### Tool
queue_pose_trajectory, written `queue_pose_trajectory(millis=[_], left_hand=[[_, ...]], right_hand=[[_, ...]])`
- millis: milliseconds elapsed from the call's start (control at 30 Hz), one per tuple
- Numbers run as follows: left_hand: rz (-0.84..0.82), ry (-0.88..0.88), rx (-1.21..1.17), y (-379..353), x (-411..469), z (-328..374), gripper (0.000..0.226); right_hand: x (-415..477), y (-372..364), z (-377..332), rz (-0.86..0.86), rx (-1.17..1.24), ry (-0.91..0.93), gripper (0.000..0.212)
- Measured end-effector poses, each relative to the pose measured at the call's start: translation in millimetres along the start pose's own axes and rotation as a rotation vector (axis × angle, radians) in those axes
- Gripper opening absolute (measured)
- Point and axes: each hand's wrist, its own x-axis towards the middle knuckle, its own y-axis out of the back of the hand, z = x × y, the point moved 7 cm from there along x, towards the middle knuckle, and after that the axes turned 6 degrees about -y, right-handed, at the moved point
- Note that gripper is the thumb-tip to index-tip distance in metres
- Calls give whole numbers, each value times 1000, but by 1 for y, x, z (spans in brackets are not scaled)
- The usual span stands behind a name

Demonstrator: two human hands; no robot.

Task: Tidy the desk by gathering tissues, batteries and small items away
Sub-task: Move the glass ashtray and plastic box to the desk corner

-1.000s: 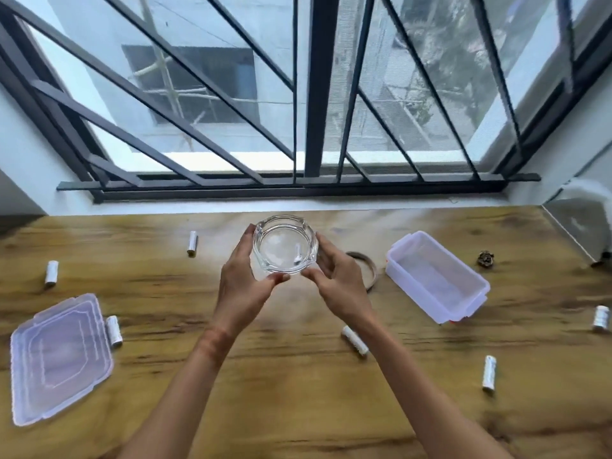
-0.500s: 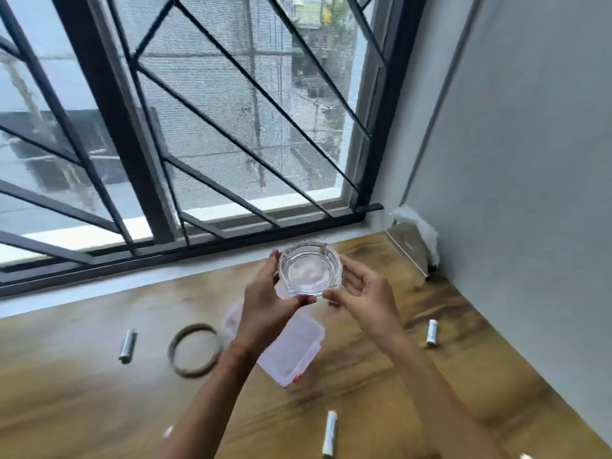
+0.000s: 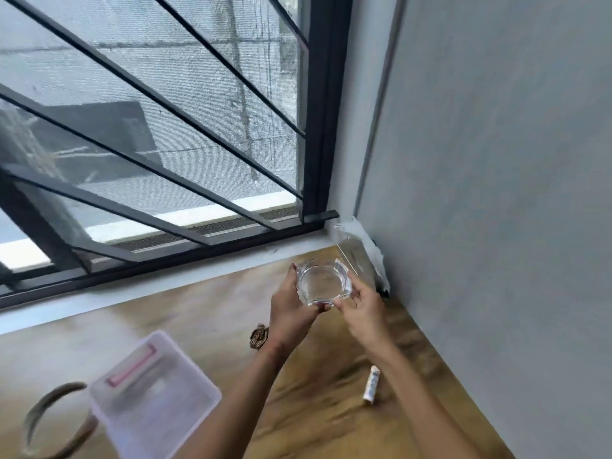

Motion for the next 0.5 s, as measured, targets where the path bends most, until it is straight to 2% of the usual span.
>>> queue_pose_trajectory(millis=[100,500], left_hand=[[-6,-22,8,-15,12,1,83],[16,32,108,-30,25,-29,74]], right_hand=[[19,-2,16,25,-28,13,66],[40,-6,33,29,-80,24,62]])
